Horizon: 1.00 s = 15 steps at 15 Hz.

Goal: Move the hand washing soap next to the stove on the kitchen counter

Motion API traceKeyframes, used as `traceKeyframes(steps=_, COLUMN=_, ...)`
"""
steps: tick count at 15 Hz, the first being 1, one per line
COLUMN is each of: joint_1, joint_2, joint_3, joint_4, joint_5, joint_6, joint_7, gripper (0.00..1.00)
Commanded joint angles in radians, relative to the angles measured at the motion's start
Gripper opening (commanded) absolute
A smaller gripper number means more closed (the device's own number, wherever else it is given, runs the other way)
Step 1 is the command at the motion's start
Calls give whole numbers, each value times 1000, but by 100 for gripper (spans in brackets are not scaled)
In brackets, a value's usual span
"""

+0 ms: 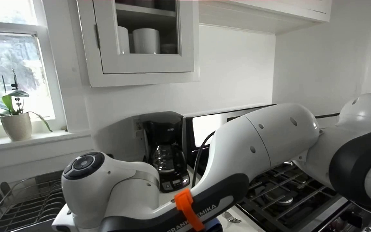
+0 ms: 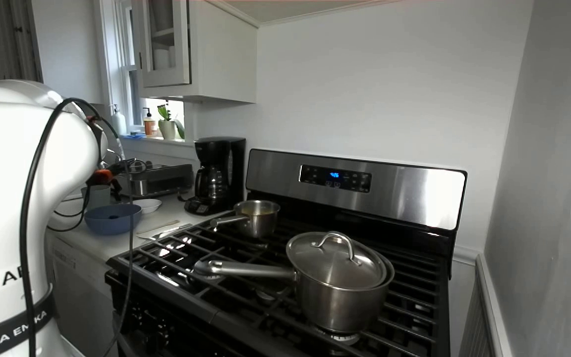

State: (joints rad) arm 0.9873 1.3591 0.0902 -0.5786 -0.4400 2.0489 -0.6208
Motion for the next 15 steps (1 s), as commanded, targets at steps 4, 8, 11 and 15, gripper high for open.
traceKeyframes(steps=4, joint_1=7, joint_2=60, joint_3=0, joint_4=117, joint_5=103, joint_6=-48, joint_7=-73, gripper=59)
traceKeyframes(steps=8, joint_1=6, joint_2=61, joint_3=-5, joint_4=150, joint_5=135, joint_6=-67, joint_7=-68, gripper=48)
traceKeyframes(steps=11, joint_1=7, joint_2=48, joint_3=-9, joint_4=176, joint_5=152, joint_6=-92, joint_7=-55, gripper=45)
traceKeyframes(steps=15, joint_1=-2, joint_2=-43, joint_3=-2, joint_4=109, joint_5=195, joint_6=-96, joint_7=-10, gripper=44)
